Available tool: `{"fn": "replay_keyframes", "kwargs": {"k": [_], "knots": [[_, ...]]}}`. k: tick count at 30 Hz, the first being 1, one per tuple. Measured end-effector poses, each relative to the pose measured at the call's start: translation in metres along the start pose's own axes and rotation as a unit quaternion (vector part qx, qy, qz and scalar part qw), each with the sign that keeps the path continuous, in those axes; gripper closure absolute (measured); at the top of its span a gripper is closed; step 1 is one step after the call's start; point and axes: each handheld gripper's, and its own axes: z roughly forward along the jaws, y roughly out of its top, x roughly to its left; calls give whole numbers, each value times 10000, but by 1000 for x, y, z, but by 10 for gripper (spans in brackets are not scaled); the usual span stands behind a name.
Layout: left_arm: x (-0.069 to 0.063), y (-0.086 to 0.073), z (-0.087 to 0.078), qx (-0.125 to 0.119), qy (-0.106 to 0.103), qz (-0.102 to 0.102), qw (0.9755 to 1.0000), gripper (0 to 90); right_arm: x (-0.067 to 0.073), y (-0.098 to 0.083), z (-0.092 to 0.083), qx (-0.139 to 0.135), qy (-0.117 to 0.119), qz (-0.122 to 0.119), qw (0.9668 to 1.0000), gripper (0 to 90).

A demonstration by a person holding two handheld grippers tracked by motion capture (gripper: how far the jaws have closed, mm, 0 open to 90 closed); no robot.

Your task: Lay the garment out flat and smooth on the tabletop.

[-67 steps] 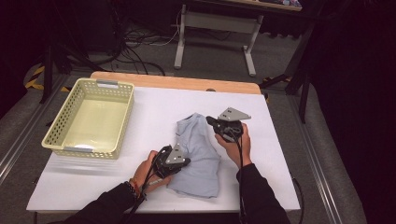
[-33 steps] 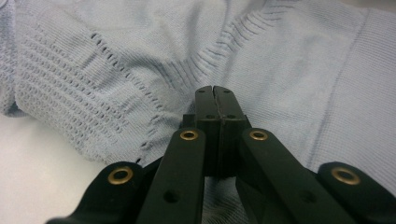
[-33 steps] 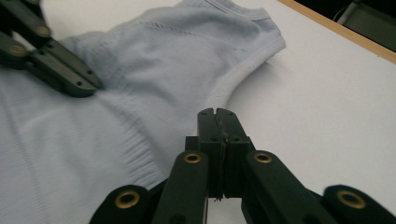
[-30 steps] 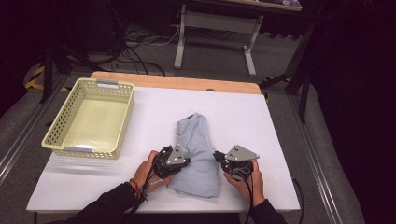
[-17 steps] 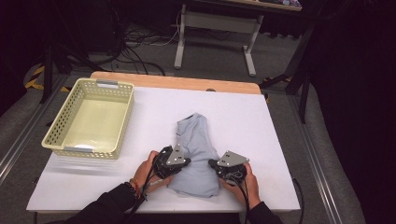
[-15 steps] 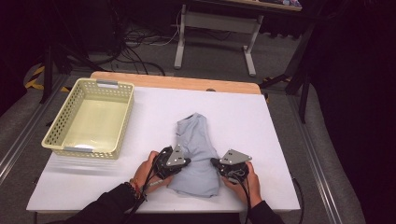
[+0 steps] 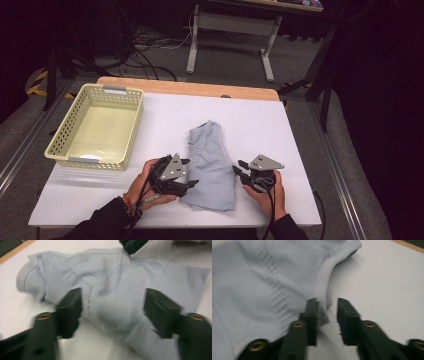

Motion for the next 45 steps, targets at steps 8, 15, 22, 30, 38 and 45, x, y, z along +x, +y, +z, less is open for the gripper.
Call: {"fn": "replay_keyframes", "kwargs": {"k": [8, 15, 22, 30, 38, 45], "knots": [[-17, -27, -4, 475, -510, -2, 9976, 188, 5, 1, 10, 126, 482, 230, 9985, 391], [-23, -32, 11, 772, -785, 149, 9938, 454, 3, 0, 25, 601, 604, 463, 9953, 455], [-26, -29, 14, 734, -732, 130, 9945, 651, 2, 3, 28, 559, 673, 403, 9954, 657], [-25, -26, 19, 704, -623, 89, 9955, 690, -6, 11, 38, 402, 532, 322, 9973, 677], [-24, -27, 19, 729, -655, 75, 9952, 696, 0, 16, 12, -103, -49, -37, 9999, 579], [-23, -27, 19, 706, -704, 82, 9950, 696, 13, 19, -24, -703, -16, -154, 9974, 829]]}}
